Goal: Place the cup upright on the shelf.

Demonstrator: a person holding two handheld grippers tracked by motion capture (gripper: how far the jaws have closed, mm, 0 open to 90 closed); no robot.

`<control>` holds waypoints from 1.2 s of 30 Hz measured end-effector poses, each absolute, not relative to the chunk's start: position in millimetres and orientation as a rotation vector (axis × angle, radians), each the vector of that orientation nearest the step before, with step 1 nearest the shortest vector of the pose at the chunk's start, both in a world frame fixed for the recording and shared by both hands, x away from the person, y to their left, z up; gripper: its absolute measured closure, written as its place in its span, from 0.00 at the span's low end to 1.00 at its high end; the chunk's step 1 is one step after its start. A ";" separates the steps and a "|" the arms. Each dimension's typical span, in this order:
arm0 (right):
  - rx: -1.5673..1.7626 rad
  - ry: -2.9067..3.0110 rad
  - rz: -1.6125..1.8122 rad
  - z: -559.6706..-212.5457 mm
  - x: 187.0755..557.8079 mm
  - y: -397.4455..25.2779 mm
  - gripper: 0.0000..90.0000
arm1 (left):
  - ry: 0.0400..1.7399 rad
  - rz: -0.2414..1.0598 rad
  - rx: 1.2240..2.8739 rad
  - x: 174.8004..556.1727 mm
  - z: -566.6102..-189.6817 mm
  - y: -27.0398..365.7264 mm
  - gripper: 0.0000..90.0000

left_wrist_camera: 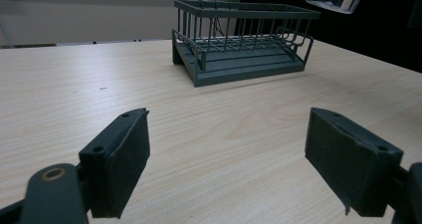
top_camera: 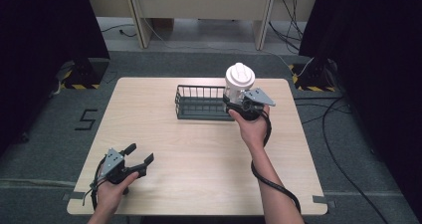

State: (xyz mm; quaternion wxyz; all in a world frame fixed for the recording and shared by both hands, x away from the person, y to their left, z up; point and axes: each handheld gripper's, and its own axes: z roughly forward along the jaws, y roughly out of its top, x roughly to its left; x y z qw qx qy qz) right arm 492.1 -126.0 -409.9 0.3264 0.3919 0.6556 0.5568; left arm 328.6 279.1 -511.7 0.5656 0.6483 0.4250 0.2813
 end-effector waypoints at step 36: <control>0.999 1.737 1.472 -396.5 509.4 -98.7 0.20 | 1.000 0.656 1.520 328.5 -511.3 279.6 0.19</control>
